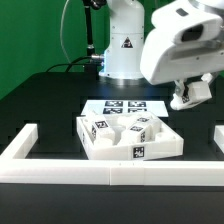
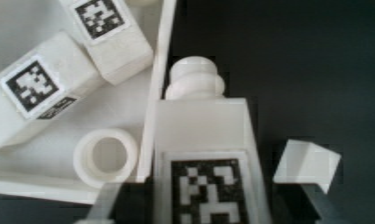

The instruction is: Assemble one leg

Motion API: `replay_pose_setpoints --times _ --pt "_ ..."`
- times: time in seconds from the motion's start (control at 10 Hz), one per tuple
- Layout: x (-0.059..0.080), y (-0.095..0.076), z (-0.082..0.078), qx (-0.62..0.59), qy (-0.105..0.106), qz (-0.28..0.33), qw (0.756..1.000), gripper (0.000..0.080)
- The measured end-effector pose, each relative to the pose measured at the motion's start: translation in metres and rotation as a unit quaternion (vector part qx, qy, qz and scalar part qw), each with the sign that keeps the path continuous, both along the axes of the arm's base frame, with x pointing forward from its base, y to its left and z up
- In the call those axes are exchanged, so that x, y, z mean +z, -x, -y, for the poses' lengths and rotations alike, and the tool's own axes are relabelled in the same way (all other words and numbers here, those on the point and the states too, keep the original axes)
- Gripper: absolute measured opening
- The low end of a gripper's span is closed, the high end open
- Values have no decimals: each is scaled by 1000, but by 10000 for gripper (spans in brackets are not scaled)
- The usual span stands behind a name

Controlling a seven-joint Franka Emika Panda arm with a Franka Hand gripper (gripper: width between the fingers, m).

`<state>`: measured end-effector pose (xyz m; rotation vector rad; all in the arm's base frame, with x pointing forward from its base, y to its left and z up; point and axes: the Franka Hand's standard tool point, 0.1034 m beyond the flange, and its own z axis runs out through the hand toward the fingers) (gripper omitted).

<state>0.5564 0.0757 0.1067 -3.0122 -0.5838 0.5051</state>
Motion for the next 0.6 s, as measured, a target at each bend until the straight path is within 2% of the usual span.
replay_pose_setpoints --times 0.2,0.6 --pt "4 -4 15 -31 -28 57 997 285" --pt "1 -15 25 -42 -44 186 981 285"
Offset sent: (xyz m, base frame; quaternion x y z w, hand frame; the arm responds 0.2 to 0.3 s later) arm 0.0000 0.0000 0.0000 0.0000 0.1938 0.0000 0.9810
